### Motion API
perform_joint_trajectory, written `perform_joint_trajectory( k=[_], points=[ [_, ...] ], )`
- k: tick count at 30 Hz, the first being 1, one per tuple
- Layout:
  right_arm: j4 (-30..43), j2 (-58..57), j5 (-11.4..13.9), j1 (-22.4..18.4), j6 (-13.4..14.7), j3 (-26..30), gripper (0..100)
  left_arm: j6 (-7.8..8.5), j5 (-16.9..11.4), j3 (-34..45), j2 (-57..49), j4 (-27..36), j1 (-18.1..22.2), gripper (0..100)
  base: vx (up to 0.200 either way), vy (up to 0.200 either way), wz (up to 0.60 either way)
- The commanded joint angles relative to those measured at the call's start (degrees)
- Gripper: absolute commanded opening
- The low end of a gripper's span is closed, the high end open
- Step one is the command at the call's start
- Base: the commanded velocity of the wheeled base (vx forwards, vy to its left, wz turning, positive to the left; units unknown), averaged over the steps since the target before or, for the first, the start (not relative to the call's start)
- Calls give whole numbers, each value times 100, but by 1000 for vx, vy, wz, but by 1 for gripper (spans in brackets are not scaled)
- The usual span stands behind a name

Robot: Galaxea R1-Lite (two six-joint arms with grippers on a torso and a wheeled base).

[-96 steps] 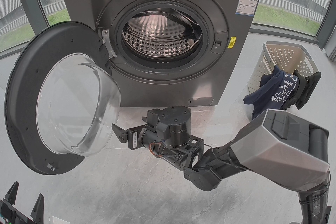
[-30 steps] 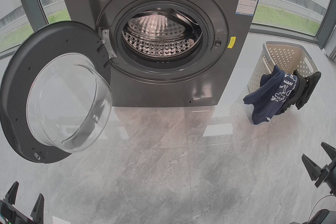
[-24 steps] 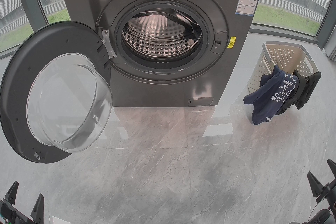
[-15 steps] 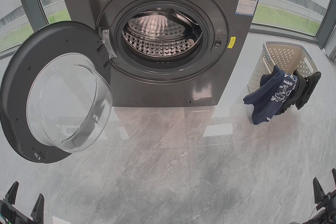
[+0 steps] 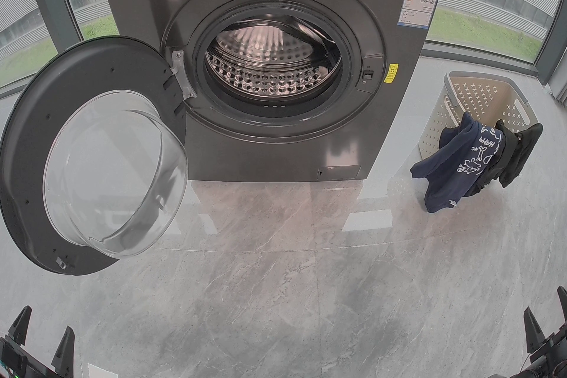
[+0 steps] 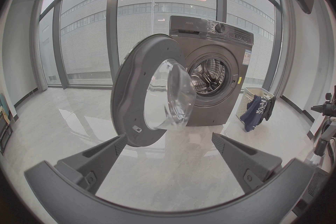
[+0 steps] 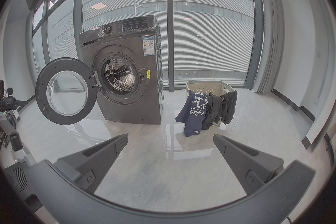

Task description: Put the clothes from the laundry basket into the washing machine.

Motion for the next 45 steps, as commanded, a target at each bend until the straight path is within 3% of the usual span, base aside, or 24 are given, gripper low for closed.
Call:
perform_joint_trajectory(
  k=[1,45],
  points=[
    [1,-44,-10,4,-1,92,100,-14,2,84,-44,-1,12,100,0,-200,0],
    [1,-35,-10,4,-1,101,100,-58,29,92,-44,-1,12,100,0,-191,0]
  ],
)
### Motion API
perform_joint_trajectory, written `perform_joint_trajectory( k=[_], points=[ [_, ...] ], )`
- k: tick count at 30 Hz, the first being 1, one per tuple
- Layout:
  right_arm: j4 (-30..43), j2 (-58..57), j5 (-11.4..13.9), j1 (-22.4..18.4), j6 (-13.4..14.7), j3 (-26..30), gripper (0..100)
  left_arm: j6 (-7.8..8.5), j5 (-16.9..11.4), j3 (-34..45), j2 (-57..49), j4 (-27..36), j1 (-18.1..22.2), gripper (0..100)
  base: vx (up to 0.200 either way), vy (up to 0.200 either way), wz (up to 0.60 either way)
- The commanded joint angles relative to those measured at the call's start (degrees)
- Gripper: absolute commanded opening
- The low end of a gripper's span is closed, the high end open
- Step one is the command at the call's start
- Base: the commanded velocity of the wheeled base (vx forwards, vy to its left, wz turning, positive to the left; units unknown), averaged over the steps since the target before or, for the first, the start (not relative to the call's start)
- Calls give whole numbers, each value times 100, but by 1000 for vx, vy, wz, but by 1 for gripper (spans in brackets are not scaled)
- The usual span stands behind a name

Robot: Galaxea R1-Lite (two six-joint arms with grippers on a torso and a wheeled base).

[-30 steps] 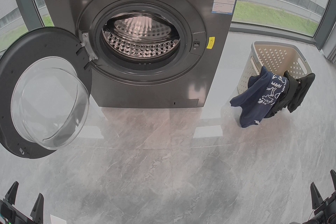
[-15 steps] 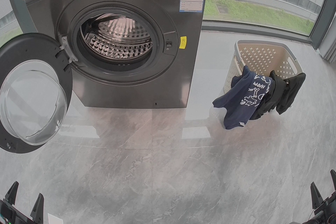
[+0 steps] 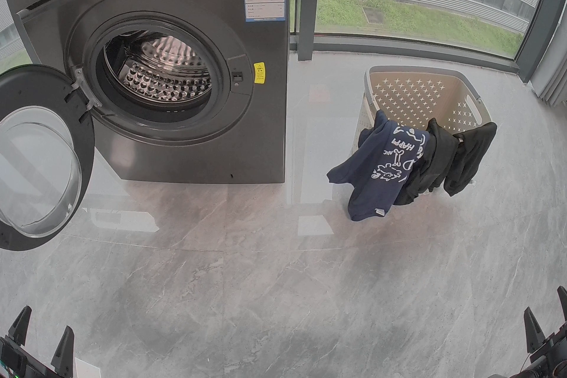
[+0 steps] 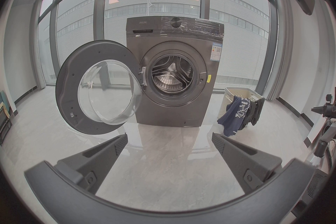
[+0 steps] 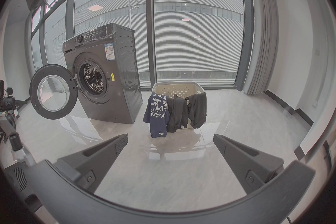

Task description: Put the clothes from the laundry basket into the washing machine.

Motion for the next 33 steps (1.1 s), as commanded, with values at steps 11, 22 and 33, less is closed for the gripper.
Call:
perform_joint_trajectory(
  k=[11,22,33],
  points=[
    [-1,-36,0,1,-1,92,100,9,10,84,-41,-1,1,100,0,-18,0],
    [-1,-27,0,1,-1,101,100,-8,10,92,-41,-1,1,100,0,-200,0],
    [-1,-27,0,1,-1,92,100,-8,19,84,-41,-1,1,100,0,-200,0]
  ],
)
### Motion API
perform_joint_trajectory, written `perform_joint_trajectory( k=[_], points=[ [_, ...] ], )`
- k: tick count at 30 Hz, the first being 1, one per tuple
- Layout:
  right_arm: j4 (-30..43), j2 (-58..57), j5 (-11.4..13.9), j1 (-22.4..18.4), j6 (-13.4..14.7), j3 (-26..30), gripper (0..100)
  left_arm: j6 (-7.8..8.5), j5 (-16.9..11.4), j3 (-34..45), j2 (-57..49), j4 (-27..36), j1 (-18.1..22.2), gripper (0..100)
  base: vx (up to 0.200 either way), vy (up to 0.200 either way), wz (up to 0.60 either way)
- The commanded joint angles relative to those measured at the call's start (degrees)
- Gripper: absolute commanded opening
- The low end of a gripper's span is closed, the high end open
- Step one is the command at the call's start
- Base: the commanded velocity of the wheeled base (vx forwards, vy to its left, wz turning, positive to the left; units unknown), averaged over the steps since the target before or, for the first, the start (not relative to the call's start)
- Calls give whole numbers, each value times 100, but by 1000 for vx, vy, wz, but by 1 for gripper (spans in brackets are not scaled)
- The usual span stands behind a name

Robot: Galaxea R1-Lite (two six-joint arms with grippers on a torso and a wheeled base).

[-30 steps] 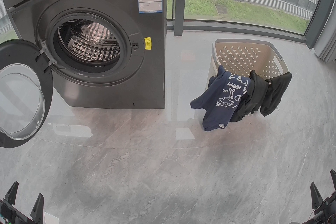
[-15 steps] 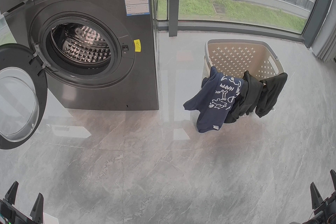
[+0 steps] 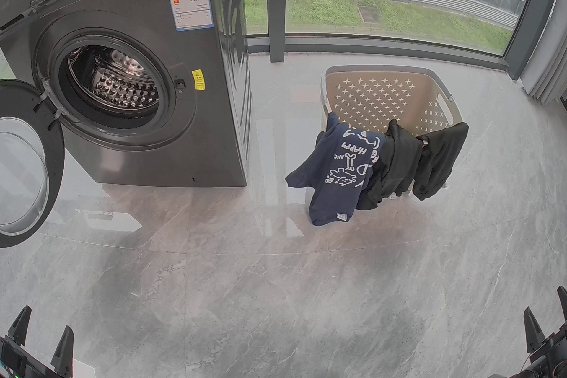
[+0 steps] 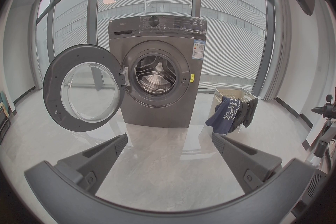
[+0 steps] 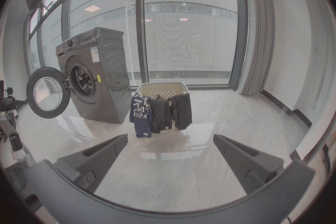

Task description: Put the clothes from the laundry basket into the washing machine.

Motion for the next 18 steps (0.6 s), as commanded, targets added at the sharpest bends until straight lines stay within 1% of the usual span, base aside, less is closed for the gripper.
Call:
perform_joint_trajectory(
  k=[1,4,18],
  points=[
    [1,-38,0,1,-1,101,100,0,8,84,-44,-1,1,100,0,-200,0],
    [1,-38,0,1,-1,92,100,-8,8,92,-44,-1,1,100,0,-200,0],
    [1,-38,0,1,-1,101,100,-8,26,92,-44,-1,1,100,0,0,0]
  ],
)
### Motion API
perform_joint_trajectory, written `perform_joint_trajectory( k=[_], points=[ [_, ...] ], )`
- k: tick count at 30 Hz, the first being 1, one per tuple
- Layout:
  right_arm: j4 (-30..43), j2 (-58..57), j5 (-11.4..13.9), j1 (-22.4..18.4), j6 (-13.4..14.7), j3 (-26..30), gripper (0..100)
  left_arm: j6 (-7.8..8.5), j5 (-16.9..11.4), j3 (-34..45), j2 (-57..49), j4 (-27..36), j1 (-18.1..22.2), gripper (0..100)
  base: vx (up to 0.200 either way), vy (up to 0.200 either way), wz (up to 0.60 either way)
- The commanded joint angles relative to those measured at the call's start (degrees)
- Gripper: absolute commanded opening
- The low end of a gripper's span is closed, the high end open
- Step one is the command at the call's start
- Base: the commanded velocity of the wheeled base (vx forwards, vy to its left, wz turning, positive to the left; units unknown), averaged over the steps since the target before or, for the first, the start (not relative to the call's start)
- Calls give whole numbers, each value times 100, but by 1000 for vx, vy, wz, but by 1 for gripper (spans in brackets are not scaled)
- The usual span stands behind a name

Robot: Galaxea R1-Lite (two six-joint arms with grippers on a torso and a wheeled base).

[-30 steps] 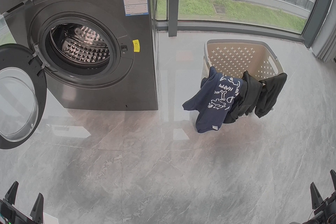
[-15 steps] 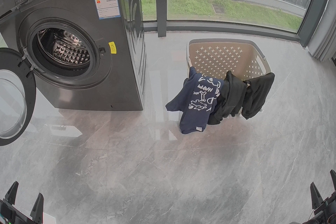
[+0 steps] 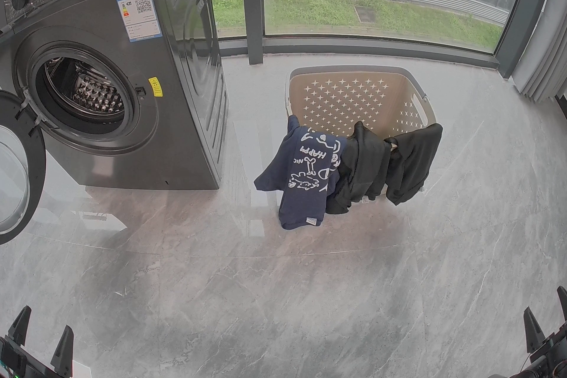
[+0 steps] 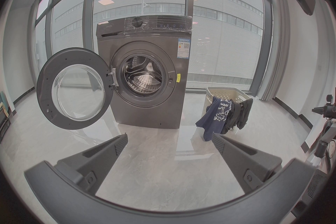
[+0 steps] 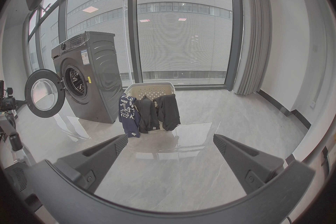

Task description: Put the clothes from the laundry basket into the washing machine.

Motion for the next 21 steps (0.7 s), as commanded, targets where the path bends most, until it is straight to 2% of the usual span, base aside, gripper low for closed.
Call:
perform_joint_trajectory(
  k=[1,7,19,21],
  points=[
    [-1,-40,2,1,-1,101,100,-4,4,92,-44,1,1,100,0,0,0],
    [-1,-40,2,1,-1,101,100,-4,4,92,-44,1,1,100,0,0,0],
    [-1,-40,2,1,-1,92,100,-30,21,84,-44,1,1,100,0,-200,0],
    [-1,-49,2,1,-1,92,100,-30,21,92,-44,1,1,100,0,0,0]
  ],
)
